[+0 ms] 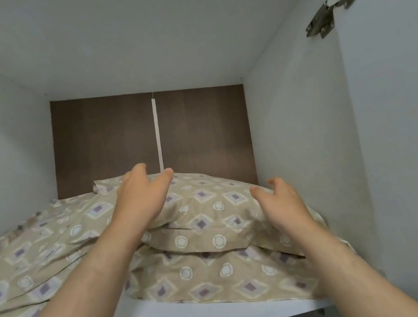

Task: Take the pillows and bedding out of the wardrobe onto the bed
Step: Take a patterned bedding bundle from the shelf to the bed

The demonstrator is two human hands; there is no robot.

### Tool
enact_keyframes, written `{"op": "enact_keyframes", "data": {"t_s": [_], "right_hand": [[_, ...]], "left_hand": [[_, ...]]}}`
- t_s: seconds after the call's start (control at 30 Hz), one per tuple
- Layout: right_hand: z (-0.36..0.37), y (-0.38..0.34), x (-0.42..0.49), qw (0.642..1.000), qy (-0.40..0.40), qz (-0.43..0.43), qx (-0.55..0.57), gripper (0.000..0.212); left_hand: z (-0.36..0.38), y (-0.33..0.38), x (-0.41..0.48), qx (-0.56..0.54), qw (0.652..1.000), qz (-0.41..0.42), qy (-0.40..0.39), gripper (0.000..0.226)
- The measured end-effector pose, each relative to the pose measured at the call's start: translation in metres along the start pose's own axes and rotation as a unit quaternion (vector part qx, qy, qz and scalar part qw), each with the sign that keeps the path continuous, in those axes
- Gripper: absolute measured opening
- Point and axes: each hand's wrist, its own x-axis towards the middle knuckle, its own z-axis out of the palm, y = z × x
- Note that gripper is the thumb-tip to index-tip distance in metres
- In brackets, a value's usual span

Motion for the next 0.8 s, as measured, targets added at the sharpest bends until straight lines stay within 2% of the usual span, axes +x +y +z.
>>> {"op": "enact_keyframes", "data": {"t_s": [0.1,0.23,0.3,0.37,0.47,0.53,0.67,0.73,0.8], "right_hand": [[0.017,0.005,0.037,0.997,0.017,0.030,-0.062,0.076],[0.031,0.025,0.082,0.976,0.023,0.088,-0.198,0.080],[0.037,0.036,0.100,0.967,-0.009,0.122,-0.225,0.090],[0.047,0.043,0.114,0.960,-0.052,0.134,-0.239,0.096],[0.066,0.055,0.124,0.953,-0.112,0.122,-0.253,0.094],[0.078,0.063,0.128,0.951,-0.120,0.108,-0.264,0.091],[0.091,0.073,0.133,0.957,-0.104,0.107,-0.248,0.081],[0.094,0.078,0.135,0.964,-0.088,0.113,-0.223,0.076],[0.096,0.082,0.135,0.971,-0.072,0.114,-0.197,0.072]], "left_hand": [[0.026,0.001,0.032,0.035,0.999,-0.018,-0.035,0.075],[0.063,-0.010,0.075,0.177,0.980,-0.091,-0.023,0.075],[0.080,-0.025,0.089,0.243,0.958,-0.144,-0.043,0.088],[0.094,-0.039,0.100,0.280,0.945,-0.160,-0.055,0.106],[0.097,-0.053,0.119,0.347,0.919,-0.183,-0.038,0.125],[0.097,-0.065,0.130,0.394,0.897,-0.194,-0.052,0.123],[0.111,-0.085,0.140,0.418,0.889,-0.169,-0.077,0.108],[0.114,-0.092,0.142,0.407,0.894,-0.163,-0.086,0.099],[0.109,-0.102,0.145,0.366,0.915,-0.150,-0.078,0.084]]}}
